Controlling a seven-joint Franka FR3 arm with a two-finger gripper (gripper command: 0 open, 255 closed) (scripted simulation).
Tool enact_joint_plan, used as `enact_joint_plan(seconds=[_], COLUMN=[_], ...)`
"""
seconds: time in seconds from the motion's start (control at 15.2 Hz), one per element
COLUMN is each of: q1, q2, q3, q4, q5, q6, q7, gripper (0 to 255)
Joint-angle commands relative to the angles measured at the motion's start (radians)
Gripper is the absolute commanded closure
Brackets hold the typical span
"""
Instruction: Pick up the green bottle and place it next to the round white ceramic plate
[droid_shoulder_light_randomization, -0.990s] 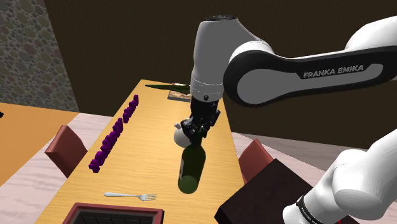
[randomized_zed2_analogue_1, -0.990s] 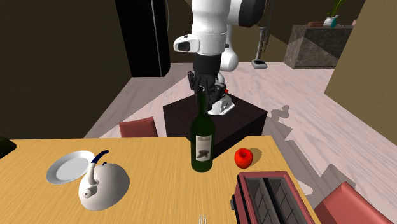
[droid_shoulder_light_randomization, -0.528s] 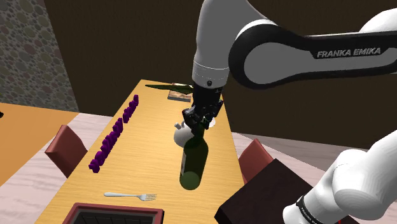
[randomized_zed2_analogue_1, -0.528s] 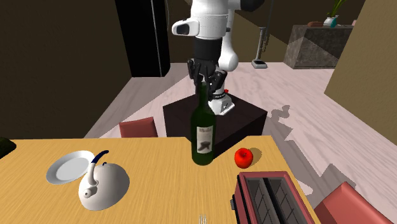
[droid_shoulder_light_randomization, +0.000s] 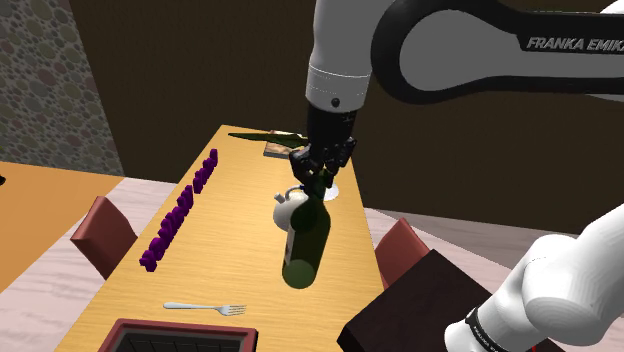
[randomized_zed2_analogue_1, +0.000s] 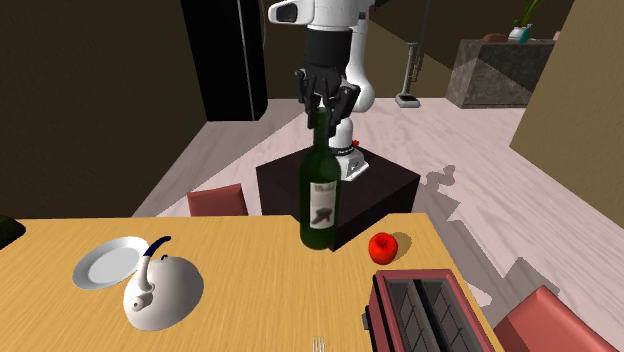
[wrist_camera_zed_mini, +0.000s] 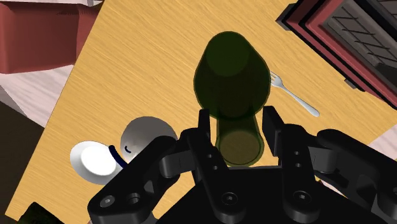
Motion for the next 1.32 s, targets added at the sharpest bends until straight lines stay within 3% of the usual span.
enact_joint_plan(seconds=[0.0, 1.25], q1=[-0.001, 0.002], q2=[0.005, 0.098], q3=[0.0, 0.018], q4=[0.033, 0.388], q5=[-0.003, -0.047], q6=[-0.029, -0.303], q7=[0.001, 0.027], gripper=[255, 255])
